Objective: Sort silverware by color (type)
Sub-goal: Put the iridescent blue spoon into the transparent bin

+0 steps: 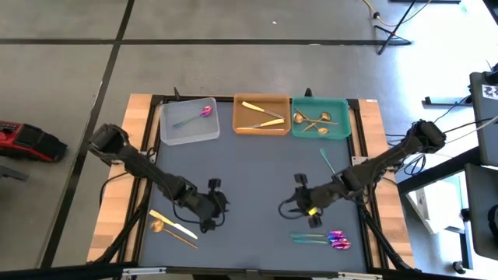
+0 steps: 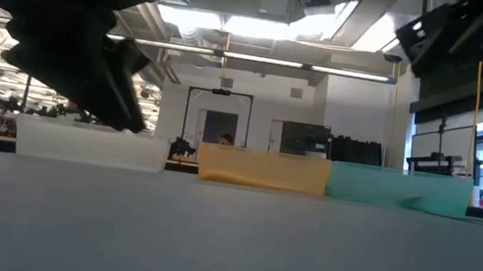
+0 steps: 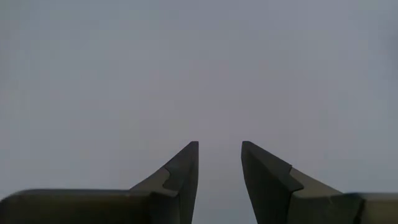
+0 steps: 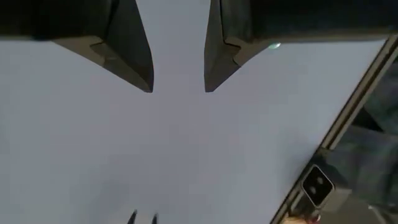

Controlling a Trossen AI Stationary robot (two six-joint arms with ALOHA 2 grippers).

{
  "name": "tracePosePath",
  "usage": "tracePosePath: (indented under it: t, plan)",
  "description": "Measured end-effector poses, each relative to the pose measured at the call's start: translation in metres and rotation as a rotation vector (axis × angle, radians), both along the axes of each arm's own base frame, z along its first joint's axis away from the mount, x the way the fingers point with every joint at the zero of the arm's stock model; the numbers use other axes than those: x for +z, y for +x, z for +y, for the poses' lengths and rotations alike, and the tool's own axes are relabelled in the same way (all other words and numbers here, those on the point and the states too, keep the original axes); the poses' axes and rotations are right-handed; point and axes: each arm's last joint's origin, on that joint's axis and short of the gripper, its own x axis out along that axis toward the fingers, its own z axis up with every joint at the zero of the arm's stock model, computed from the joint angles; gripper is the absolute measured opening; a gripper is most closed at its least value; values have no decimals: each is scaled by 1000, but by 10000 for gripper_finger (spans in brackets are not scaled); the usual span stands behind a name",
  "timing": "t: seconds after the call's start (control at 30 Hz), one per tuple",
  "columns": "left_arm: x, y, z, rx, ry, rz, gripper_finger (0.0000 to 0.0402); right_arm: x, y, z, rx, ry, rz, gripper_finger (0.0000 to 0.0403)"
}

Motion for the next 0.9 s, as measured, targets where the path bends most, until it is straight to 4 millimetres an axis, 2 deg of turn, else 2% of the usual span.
tracePosePath:
  t: [0.13, 0.37, 0.57, 0.73, 0.9]
  plan:
    - [-11, 11, -7, -28, -59, -54, 116, -5, -4, 15, -27, 27, -3, 131]
    - [-21, 17, -12, -55, -115, -73, 116, -37, -21, 55, -5, 124, 190, 131]
    - [-19, 18, -15, -28, -161, -90, 116, -64, -39, 80, -103, 176, 354, 131]
    - [-18, 18, -15, 8, -131, -117, 116, -79, -49, 89, -175, 180, 436, 131]
    - [-18, 18, -14, 23, -122, -129, 116, -85, -54, 84, -245, 114, 460, 131]
